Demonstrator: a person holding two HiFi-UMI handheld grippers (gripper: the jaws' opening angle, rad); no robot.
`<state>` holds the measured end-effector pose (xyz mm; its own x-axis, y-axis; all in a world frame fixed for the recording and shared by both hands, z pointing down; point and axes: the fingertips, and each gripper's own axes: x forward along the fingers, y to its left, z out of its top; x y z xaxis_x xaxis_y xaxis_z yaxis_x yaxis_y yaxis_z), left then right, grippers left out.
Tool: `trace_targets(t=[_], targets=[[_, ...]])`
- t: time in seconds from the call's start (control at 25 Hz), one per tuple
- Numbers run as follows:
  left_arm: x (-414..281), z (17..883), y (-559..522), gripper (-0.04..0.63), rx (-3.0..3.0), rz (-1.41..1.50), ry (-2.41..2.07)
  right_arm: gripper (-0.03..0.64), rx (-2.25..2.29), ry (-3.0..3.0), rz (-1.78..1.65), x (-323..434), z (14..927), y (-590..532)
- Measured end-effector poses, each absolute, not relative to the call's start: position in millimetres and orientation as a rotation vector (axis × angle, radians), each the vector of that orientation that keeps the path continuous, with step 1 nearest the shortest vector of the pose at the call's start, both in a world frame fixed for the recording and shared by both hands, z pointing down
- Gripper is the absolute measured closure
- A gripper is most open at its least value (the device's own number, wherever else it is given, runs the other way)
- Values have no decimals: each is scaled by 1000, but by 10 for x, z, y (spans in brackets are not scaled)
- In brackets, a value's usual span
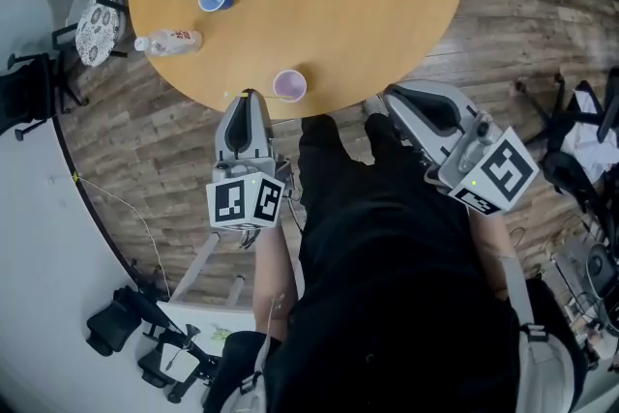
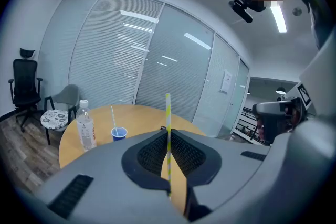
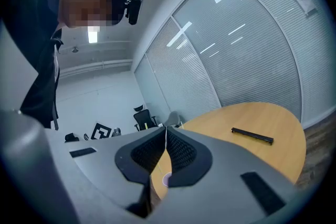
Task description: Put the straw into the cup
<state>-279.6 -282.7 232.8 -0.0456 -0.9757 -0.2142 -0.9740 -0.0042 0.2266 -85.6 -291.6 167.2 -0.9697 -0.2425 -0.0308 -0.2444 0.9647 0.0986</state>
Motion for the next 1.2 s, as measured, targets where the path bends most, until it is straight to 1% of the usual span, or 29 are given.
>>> trace_targets(t=[0.64,1.2], targets=[[-2989,2892,-3266,565,2176,-426,-2100,598,-538,3161,74,-994,1940,-2999],[-3011,3270,-3577,565,2162,-364,-2041,598,-701,3162,12,-814,2126,-3052]])
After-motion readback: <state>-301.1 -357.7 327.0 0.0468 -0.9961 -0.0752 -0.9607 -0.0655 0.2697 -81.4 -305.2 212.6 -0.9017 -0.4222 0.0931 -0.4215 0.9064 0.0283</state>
